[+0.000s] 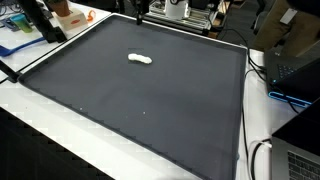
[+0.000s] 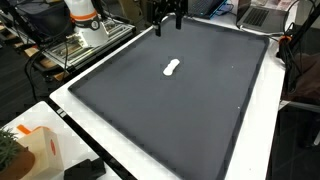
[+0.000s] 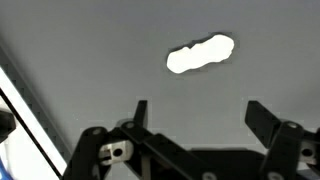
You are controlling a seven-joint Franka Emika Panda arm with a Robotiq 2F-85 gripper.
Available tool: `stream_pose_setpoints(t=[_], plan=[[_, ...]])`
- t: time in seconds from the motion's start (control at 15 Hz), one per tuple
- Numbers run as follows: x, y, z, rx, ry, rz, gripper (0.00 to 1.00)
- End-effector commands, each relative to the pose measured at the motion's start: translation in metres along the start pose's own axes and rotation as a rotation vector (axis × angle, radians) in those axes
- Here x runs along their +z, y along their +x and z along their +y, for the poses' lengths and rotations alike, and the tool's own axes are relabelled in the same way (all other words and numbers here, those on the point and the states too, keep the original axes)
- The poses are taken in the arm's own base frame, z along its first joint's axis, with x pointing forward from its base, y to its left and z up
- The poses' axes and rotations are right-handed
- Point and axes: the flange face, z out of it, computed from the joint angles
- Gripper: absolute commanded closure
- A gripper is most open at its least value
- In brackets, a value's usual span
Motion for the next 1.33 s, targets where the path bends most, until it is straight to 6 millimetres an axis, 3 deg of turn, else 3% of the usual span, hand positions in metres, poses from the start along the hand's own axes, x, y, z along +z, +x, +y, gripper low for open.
stream_pose_setpoints(t=[0.0, 0.73, 1.27], plan=[[-0.001, 0.002, -0.002, -0.026, 0.009, -0.032, 0.00], [-0.031, 0.041, -0.019, -0.046, 0.024, -0.071, 0.00], [-0.012, 0.079, -0.016, -0.155, 0.039, -0.200, 0.00]])
